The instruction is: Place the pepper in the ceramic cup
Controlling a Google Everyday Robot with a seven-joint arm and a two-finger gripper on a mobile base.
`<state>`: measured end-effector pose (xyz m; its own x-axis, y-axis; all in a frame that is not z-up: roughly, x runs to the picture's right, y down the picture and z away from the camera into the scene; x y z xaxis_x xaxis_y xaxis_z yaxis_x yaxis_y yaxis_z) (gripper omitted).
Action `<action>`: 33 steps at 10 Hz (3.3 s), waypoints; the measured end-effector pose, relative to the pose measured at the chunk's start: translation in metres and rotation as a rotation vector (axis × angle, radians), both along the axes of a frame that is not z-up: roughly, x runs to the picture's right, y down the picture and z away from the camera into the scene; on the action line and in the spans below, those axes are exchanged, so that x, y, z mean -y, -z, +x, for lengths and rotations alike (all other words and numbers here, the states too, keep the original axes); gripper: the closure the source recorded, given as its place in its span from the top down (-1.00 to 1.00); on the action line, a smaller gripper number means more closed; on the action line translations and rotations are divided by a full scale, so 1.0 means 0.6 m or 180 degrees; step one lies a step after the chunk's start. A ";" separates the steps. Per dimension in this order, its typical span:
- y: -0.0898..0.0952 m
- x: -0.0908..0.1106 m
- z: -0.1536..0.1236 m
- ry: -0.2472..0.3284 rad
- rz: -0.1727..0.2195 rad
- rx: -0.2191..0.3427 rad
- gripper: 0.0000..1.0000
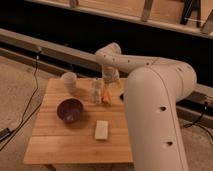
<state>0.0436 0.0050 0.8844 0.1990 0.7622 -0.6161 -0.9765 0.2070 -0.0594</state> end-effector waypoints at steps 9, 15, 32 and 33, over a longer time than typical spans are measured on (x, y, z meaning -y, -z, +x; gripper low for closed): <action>-0.065 -0.022 0.003 -0.0209 -0.0169 0.0217 0.30; -0.093 -0.033 -0.022 -0.0241 -0.0299 0.0430 0.30; -0.161 -0.064 -0.031 -0.0032 -0.0442 0.0300 -0.09; -0.161 -0.064 -0.032 -0.0030 -0.0442 0.0299 -0.28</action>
<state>0.0245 0.0436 0.9812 0.2540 0.6731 -0.6946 -0.9672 0.1813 -0.1779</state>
